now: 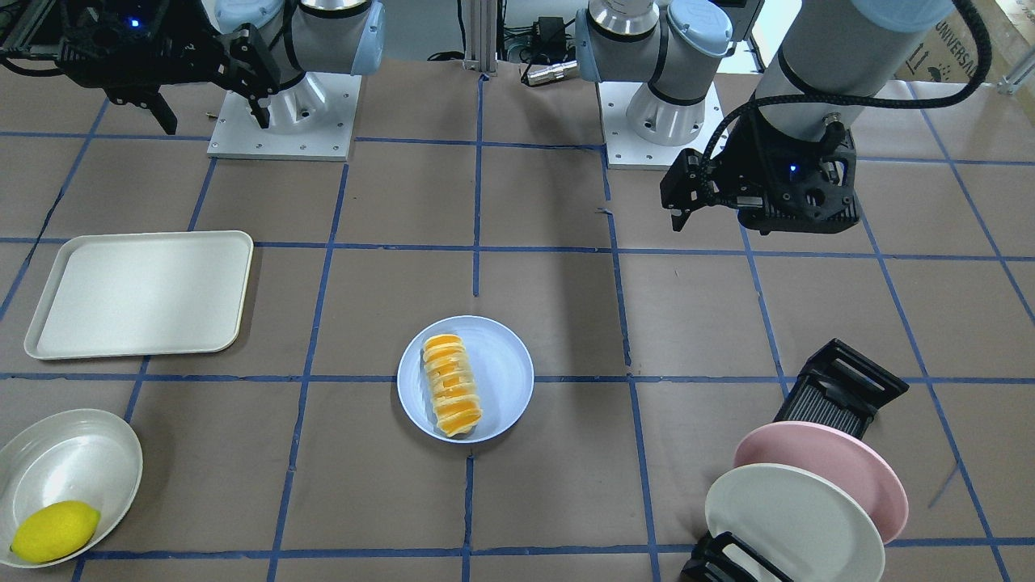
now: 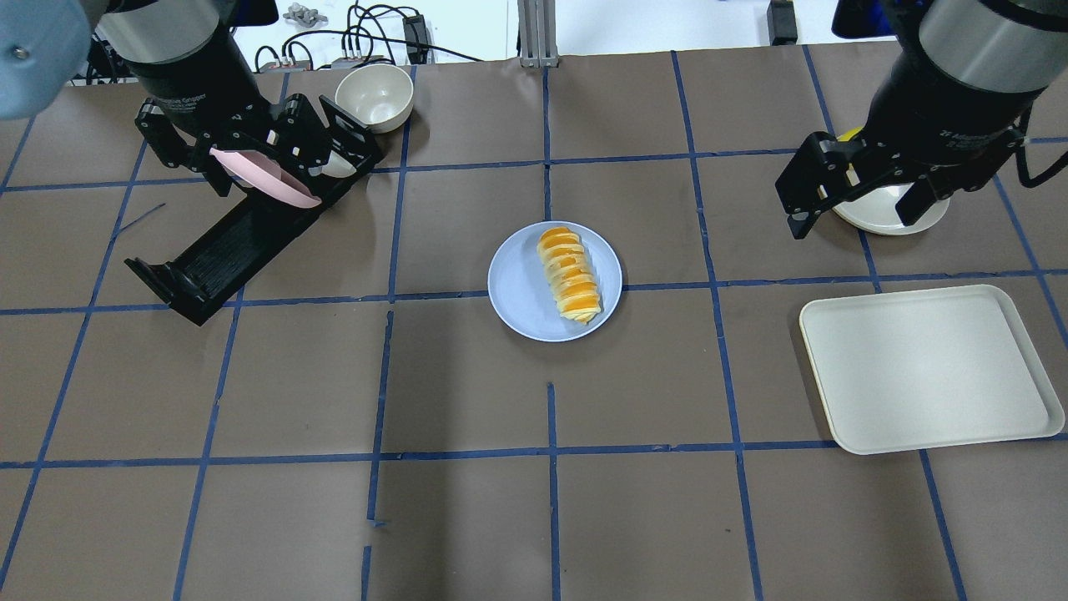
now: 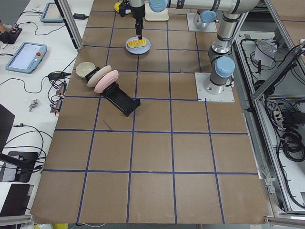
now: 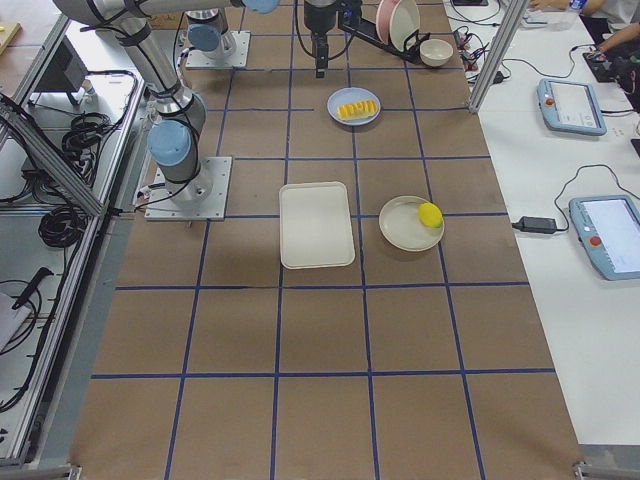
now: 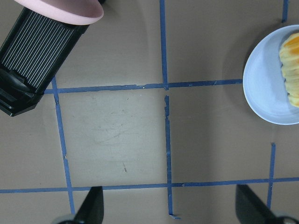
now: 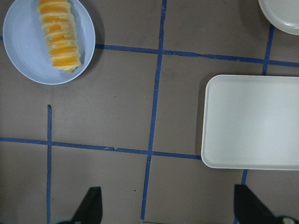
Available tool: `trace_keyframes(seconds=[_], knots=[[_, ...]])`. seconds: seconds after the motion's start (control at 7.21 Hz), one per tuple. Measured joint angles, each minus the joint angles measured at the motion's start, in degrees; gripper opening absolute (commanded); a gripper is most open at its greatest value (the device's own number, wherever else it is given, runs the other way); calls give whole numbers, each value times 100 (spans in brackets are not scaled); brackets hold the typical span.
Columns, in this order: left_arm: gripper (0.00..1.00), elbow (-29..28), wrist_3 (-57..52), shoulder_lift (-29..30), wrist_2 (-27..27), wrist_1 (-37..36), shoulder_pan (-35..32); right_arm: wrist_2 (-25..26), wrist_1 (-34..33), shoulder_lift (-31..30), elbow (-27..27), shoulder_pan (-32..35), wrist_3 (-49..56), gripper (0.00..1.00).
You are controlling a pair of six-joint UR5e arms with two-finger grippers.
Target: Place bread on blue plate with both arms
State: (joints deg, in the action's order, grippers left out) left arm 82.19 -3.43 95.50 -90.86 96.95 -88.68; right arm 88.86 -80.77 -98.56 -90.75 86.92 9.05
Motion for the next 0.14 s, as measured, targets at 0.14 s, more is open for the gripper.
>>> trace_keyframes(seconds=[0.14], knots=[[100, -1, 0, 2, 4, 0, 0, 0, 0, 6, 3, 0, 0, 100]])
